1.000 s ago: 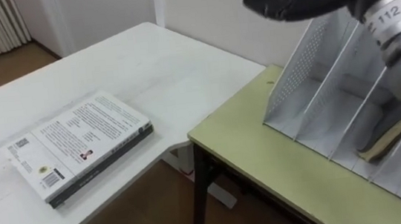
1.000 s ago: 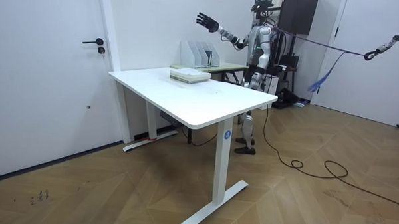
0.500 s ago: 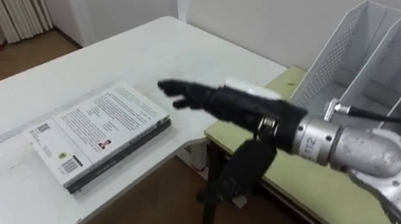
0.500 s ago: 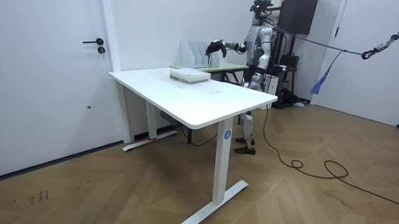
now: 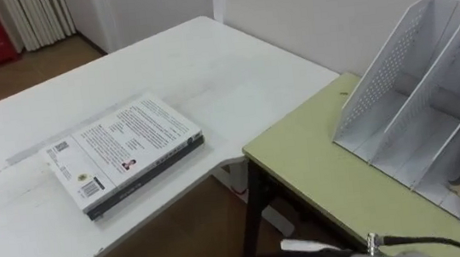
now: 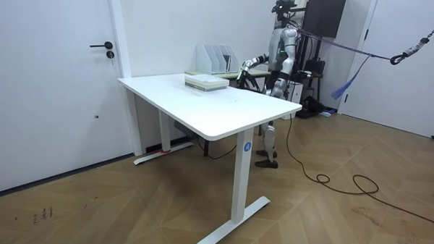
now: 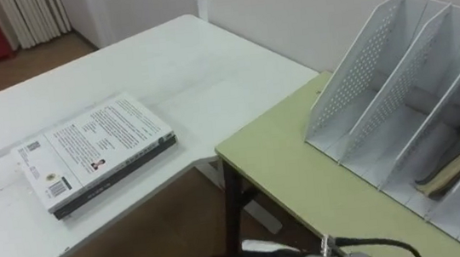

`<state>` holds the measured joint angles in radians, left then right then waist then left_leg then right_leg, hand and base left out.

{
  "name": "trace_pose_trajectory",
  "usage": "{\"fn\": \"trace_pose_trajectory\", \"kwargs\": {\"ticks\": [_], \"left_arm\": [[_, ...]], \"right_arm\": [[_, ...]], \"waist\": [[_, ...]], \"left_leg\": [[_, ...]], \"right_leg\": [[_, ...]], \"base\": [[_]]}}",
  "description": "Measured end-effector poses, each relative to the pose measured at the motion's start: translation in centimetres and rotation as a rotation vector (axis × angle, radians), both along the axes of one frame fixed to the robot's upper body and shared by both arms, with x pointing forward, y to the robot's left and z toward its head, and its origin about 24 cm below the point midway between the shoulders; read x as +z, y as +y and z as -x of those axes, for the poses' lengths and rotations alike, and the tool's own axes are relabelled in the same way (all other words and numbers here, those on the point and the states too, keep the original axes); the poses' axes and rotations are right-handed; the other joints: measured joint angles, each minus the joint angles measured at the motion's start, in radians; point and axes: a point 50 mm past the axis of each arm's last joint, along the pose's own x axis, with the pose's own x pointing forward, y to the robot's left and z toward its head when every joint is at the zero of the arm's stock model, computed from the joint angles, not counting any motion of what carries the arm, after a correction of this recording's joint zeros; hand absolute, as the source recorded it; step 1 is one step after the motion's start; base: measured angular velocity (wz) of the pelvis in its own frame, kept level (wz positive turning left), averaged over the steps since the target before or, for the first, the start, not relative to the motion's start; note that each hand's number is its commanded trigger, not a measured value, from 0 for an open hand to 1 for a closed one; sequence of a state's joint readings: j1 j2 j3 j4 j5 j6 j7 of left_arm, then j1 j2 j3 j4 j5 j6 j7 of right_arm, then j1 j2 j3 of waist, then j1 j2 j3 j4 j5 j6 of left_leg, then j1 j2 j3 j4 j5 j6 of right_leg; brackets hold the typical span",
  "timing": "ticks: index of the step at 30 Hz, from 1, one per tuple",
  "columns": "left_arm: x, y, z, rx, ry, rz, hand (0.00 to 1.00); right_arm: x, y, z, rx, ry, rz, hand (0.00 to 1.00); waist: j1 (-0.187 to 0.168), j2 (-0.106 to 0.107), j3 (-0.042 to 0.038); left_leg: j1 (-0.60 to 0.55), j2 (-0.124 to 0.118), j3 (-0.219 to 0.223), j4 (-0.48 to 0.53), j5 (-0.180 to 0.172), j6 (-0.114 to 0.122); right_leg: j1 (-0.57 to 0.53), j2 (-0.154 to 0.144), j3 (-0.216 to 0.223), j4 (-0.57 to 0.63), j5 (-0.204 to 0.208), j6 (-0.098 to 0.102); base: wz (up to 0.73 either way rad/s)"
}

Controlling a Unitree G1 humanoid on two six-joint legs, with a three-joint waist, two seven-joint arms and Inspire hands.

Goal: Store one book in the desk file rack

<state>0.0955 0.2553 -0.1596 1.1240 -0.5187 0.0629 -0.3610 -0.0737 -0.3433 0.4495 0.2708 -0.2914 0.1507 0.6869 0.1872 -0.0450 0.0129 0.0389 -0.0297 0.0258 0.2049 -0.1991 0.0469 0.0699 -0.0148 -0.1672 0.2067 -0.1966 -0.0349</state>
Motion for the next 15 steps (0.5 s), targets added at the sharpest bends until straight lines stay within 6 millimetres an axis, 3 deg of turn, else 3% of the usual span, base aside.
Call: {"fn": "trace_pose_trajectory", "kwargs": {"ticks": [6,10,12,15], "left_arm": [[-0.2,-0.7,0.3,0.023,0.005,0.009,0.00],[-0.4,-1.0,0.7,0.012,0.013,0.009,0.00],[-0.4,-1.1,0.8,0.006,0.017,0.006,0.00],[-0.5,-1.0,1.2,0.000,0.019,-0.023,0.00]], "right_arm": [[-4.8,-2.5,2.8,-0.214,0.177,0.058,0.00],[-8.2,-5.3,7.0,-0.438,0.329,0.076,0.00],[-9.5,-6.6,9.0,-0.569,0.393,0.100,0.00],[-10.6,-7.9,11.6,-0.798,0.470,0.068,0.00]], "waist": [[-0.020,0.018,0.0000],[-0.049,0.035,-0.0112],[-0.053,0.043,-0.0118],[-0.083,0.038,-0.0123]], "left_leg": [[-0.012,-0.002,-0.008,0.001,-0.001,0.001],[-0.018,-0.005,-0.010,0.002,-0.001,0.001],[-0.017,-0.004,-0.004,0.001,-0.001,0.001],[-0.009,-0.004,-0.003,0.002,0.000,0.001]], "right_leg": [[0.002,0.000,-0.013,-0.005,0.000,0.000],[0.006,-0.005,-0.027,-0.017,-0.001,0.001],[0.010,-0.005,-0.027,-0.022,-0.001,0.001],[0.020,-0.004,-0.028,-0.029,-0.003,0.002]], "base": [[0.06],[0.12],[0.02],[0.02]]}}
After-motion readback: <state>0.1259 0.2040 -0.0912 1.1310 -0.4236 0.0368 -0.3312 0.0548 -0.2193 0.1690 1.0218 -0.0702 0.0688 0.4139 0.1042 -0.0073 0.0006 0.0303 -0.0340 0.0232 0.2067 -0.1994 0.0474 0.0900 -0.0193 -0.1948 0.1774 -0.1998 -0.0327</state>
